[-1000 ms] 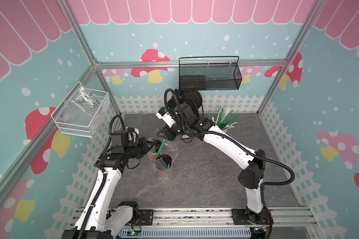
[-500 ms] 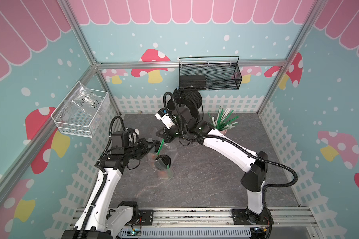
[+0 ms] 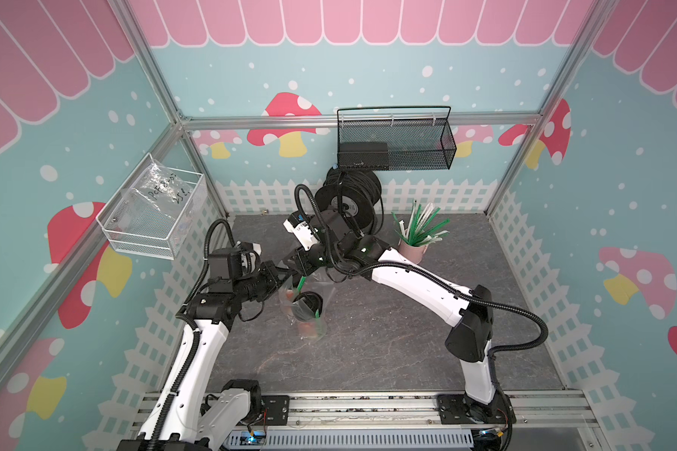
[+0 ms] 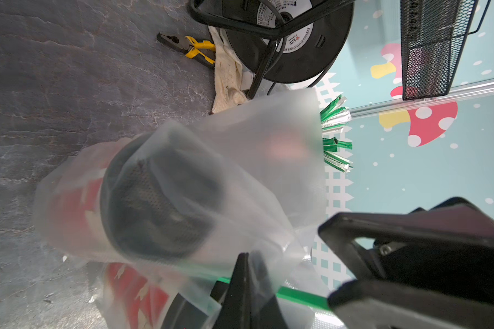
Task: Pack milk tea into plastic carrier bags
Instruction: Place the straw in the plastic carrier bag.
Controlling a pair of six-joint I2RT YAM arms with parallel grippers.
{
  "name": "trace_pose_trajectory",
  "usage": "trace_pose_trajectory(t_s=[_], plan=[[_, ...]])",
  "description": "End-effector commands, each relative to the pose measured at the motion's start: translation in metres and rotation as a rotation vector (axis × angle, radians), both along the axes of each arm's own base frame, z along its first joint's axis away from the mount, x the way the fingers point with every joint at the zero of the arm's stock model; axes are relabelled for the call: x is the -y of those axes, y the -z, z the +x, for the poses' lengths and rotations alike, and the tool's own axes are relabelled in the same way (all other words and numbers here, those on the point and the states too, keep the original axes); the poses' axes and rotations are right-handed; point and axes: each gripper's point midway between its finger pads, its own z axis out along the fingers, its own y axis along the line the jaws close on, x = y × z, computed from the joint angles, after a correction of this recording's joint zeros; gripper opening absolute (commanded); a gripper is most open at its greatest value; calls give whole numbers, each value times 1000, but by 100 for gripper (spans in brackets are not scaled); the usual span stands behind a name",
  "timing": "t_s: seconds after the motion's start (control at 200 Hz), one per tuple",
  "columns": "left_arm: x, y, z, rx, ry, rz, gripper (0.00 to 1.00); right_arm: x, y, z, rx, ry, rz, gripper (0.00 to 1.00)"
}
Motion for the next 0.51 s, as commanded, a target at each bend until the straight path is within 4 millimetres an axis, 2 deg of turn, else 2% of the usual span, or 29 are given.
trace_pose_trajectory(t_s=[0.0, 0.105, 0.15, 0.165, 0.19, 0.295, 0.395, 0.44, 0.5], plan=[[-2, -1, -2, 11, -14, -5, 0, 6, -37, 4, 51, 45, 56, 31], [-2, -1, -2, 9, -12, -6, 0, 20, -60, 1, 96, 66, 70, 35], [-2, -1, -2, 11, -11, -6, 0, 26, -60, 0, 103, 76, 57, 38], [-3, -2, -2, 11, -12, -6, 0, 33, -71, -3, 118, 81, 71, 38], [-2, -2, -2, 11, -10, -7, 0, 36, -74, -5, 122, 83, 72, 39], [-3, -1, -2, 10, -9, -7, 0, 56, -72, -17, 136, 82, 56, 39], [-3, -2, -2, 13, -8, -6, 0, 72, -70, -44, 151, 13, 105, 39], [-3, -3, -1, 13, -6, -5, 0, 76, -62, -58, 136, -30, 135, 39], [-3, -3, 0, 11, -5, -7, 0, 82, -49, -66, 105, -42, 131, 39]])
